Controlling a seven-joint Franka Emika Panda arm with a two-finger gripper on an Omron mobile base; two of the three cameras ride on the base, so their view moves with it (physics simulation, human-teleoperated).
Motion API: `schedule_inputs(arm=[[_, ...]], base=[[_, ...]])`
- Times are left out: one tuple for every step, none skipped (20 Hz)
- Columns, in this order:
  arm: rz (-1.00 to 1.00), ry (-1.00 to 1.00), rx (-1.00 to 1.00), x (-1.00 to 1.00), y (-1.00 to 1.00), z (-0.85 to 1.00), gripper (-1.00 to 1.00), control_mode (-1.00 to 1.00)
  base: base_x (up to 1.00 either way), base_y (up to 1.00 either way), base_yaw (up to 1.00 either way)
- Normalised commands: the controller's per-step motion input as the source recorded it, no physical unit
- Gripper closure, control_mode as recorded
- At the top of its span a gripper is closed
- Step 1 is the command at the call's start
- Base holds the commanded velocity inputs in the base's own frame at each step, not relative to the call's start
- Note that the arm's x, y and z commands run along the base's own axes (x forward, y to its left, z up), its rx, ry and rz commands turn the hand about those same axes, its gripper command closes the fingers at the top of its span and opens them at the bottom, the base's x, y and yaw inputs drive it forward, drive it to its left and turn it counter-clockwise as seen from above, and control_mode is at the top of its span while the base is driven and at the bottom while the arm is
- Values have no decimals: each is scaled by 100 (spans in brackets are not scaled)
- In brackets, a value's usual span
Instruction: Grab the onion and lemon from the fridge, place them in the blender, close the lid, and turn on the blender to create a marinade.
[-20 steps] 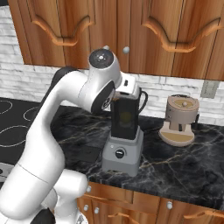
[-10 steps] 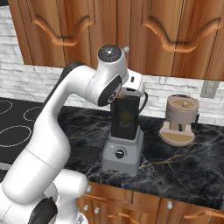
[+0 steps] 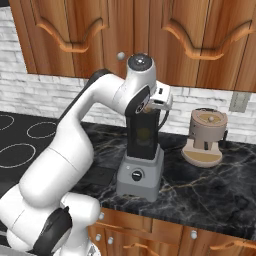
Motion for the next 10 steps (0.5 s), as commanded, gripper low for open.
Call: schedule_inputs(arm=[[0, 7, 0, 51, 0, -69, 100, -100], [0, 7, 0, 52, 0, -65, 100, -100], [-1, 5, 0, 44, 0, -58, 100, -100], [-5, 6, 0, 40, 4, -54, 100, -100], [-9, 10, 0, 35, 17, -51, 100, -100], [-11, 12, 0, 32, 18, -48, 100, -100], [-13, 8, 0, 26, 18, -34, 100, -100], [-14, 7, 0, 39, 15, -13, 100, -100], [-17, 0, 0, 57, 11, 0, 100, -100], [-18, 2, 0, 67, 0, 0, 100, -100]], base=[[0, 0, 0], [0, 0, 0], [0, 0, 0], [0, 0, 0], [0, 0, 0], [0, 0, 0], [0, 0, 0], [0, 0, 0], [0, 0, 0], [0, 0, 0]])
